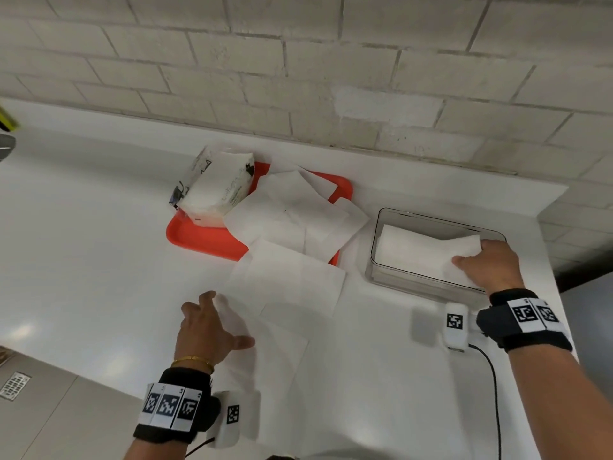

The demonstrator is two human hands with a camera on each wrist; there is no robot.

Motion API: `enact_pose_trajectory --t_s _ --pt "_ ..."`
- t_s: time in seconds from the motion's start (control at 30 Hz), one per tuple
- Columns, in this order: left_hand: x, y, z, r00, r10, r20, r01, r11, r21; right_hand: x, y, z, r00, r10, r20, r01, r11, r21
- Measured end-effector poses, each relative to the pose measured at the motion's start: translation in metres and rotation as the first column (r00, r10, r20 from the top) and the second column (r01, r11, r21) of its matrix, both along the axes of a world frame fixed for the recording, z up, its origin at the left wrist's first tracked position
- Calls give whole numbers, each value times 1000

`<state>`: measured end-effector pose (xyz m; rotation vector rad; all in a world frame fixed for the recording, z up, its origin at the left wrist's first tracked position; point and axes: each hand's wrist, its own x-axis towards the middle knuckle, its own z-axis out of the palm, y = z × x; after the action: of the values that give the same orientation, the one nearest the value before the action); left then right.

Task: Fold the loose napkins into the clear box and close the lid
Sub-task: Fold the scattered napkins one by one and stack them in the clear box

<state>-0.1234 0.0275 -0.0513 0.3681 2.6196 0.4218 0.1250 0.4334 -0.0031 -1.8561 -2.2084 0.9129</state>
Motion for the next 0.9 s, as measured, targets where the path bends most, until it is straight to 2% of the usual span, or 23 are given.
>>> enact_pose_trajectory --t_s 0.27,0.47,0.63,0.7,0.77,0.83,0.9 --pt "-6 -4 -2 996 83 26 -85 991 98 -2 1 -3 986 51 158 -71 990 120" --pt "-9 -4 1 991 121 56 -128 984 127 -4 -1 -9 981 39 192 -75 980 185" --pt "-9 -5 2 982 178 69 -188 964 185 -9 -13 -10 975 51 215 -126 929 349" --pt "-12 -6 3 974 216 74 -227 948 225 -11 -20 -10 982 74 173 -141 900 413" --pt "-15 -7 4 970 235 69 -245 935 256 -13 -24 -8 987 114 117 -147 929 339" --pt "-17 -8 3 972 232 45 -235 930 282 -17 -26 -5 971 190 147 -206 974 99" --pt "-17 -6 0 978 208 24 -205 928 312 -19 -25 -3 941 278 193 -268 961 -74"
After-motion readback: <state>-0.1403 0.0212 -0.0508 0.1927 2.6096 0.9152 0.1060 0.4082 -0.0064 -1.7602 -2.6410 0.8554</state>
